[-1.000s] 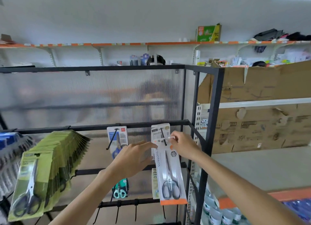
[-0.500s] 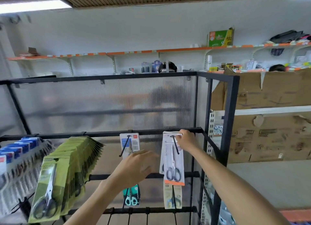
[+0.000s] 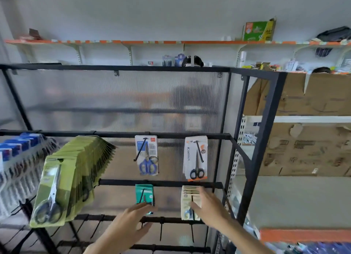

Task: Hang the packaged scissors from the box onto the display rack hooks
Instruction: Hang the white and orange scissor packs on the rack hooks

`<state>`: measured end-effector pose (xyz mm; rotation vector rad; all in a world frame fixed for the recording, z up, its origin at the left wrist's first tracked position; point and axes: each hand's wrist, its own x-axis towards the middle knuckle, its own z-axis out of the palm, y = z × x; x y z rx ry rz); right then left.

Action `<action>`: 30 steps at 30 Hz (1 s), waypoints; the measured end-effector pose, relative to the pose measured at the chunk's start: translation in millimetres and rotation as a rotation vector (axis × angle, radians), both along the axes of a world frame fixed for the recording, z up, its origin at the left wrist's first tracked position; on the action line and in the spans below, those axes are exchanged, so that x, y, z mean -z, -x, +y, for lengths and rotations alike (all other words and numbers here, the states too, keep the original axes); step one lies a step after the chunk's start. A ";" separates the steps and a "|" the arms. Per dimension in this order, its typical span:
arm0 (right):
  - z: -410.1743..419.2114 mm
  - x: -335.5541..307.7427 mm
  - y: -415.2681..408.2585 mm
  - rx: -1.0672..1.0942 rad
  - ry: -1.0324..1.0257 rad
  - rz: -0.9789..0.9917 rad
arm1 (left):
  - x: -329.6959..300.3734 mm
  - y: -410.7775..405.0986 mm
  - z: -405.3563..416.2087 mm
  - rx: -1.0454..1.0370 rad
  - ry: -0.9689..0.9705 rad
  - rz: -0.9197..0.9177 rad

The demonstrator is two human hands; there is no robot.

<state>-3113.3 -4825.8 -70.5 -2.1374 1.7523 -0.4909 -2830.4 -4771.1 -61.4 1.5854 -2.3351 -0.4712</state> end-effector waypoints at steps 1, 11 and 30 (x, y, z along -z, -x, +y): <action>10.0 11.5 -3.5 -0.041 -0.027 0.005 | 15.3 -5.8 7.5 -0.015 -0.034 0.009; 52.7 84.6 -64.8 -0.245 -0.240 0.136 | 123.7 -74.6 93.9 -0.296 -0.223 0.090; 123.3 202.2 -287.7 -0.603 -0.687 0.303 | 221.0 -193.2 256.5 -0.707 -0.488 0.214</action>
